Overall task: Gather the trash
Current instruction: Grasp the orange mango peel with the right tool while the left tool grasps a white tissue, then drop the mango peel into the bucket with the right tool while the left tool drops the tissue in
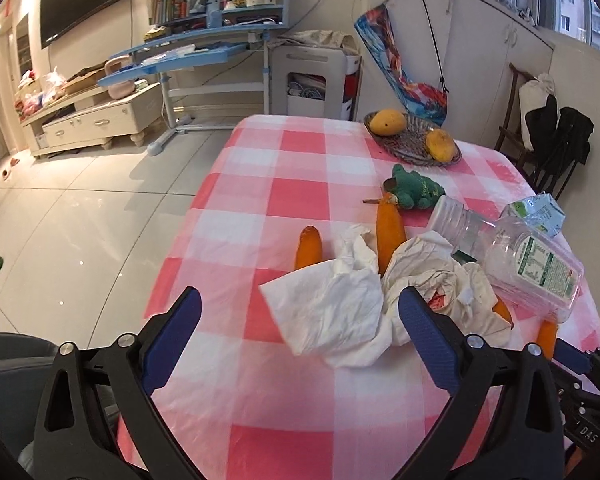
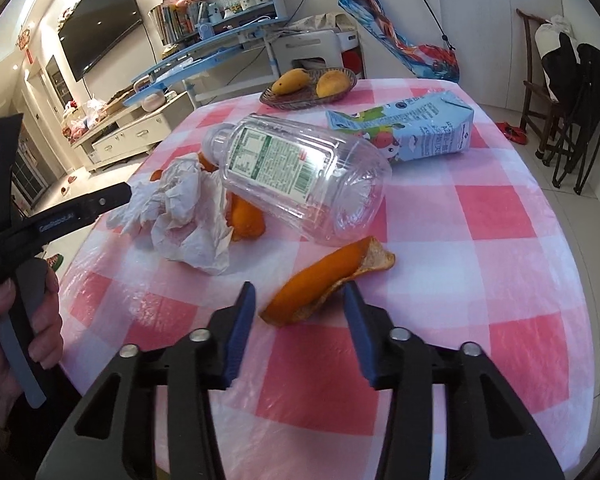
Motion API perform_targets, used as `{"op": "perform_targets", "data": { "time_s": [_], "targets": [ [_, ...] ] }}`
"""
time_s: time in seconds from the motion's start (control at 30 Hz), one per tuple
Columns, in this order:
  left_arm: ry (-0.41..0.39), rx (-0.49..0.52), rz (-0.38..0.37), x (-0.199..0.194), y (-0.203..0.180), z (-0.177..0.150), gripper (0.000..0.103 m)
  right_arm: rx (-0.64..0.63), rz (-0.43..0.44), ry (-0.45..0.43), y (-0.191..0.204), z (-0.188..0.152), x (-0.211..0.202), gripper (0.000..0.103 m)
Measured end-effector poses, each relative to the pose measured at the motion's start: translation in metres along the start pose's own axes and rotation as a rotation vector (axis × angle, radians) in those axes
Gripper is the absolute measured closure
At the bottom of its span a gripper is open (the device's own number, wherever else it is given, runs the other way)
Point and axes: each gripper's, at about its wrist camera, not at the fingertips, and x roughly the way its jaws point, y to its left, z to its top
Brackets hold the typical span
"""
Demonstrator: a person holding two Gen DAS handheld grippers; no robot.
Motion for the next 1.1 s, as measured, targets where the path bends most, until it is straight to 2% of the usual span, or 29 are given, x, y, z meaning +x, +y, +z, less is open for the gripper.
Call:
{"op": "perform_targets", "data": {
  "time_s": [0.03,0.1,0.13,0.17,0.2,0.3,0.57,0.77,0.9,1.1],
  "targets": [
    [0.009,0.001,-0.013,0.002,-0.001,0.001,0.023,-0.002,0.000,-0.002,-0.002,-0.001,-0.001,0.066],
    [0.045,0.012,-0.054,0.007,-0.004,-0.001,0.057,0.002,0.007,-0.004,-0.004,-0.001,-0.001,0.073],
    [0.062,0.017,-0.075,0.011,-0.005,-0.003,0.065,0.005,0.009,-0.005,-0.005,-0.001,-0.002,0.074],
    [0.072,0.017,-0.088,0.012,-0.006,-0.004,0.080,0.008,0.015,-0.006,-0.006,-0.002,-0.003,0.076],
    [0.076,0.016,-0.096,0.012,-0.006,-0.005,0.089,0.012,0.021,-0.009,-0.007,-0.002,-0.003,0.078],
    [0.063,0.015,-0.121,0.007,-0.006,-0.008,0.100,0.017,0.031,-0.012,-0.007,-0.001,-0.005,0.082],
    [0.004,0.032,-0.135,-0.029,-0.004,-0.023,0.101,0.079,0.099,-0.019,-0.009,-0.011,-0.018,0.086],
    [-0.050,-0.013,-0.139,-0.063,0.014,-0.034,0.101,0.119,0.188,-0.023,-0.001,-0.023,-0.032,0.087],
    [-0.067,-0.052,-0.149,-0.083,0.028,-0.046,0.101,0.116,0.255,-0.025,0.010,-0.028,-0.042,0.087],
    [-0.084,-0.054,-0.155,-0.109,0.031,-0.067,0.101,0.069,0.354,0.005,0.035,-0.043,-0.059,0.087]
  ]
}}
